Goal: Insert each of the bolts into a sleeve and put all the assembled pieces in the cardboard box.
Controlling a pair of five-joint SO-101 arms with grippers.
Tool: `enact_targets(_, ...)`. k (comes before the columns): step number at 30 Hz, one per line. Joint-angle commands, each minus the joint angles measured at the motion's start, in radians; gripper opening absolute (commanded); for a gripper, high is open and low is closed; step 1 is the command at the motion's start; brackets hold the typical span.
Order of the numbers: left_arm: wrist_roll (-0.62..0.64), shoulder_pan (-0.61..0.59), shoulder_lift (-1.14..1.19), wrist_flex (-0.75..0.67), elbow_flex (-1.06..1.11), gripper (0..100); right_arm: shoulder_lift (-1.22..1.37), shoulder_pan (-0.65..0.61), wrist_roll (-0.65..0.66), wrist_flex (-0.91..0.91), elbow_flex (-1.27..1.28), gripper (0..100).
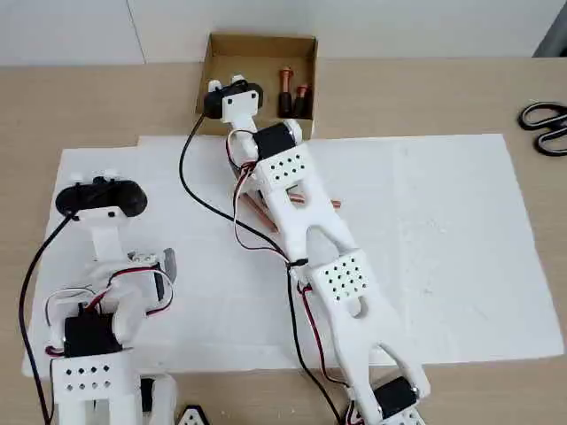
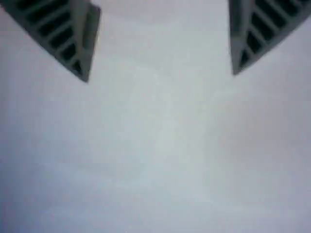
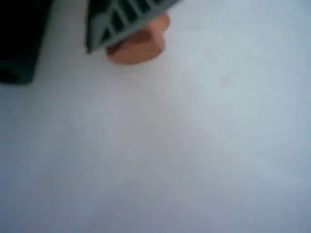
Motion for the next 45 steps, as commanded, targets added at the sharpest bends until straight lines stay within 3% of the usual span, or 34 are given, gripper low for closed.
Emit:
enact_targets(1, -0.005, -0.002, -0.011, -0.025, -0.004, 18, 0.016, 0.012, -0.012, 0.005, -0.021, 19.0)
enact_targets(11, -0.005, -0.002, -0.011, -0.025, -0.004, 18, 0.03, 0.013, -0.012, 0.007, -0.014, 18.8)
enact_targets(17, -0.005, -0.002, -0.011, -0.025, -0.004, 18, 0.081, 0.013, -0.009, -0.002, -0.021, 8.5)
enact_targets(23, -0.005, -0.002, -0.011, -0.025, -0.004, 18, 0.09, 0.015, -0.008, -0.03, -0.025, 8.6)
enact_targets(27, -0.005, -0.002, -0.011, -0.025, -0.004, 18, 0.088, 0.015, -0.006, -0.021, -0.147, 8.2)
enact_targets(30, -0.005, -0.002, -0.011, -0.025, -0.005, 18, 0.082, 0.016, -0.005, -0.039, -0.236, 1.2)
enact_targets(45, -0.005, 0.0, -0.011, -0.025, -0.007, 18, -0.355, 0.128, -0.003, 0.064, -0.23, 0.3)
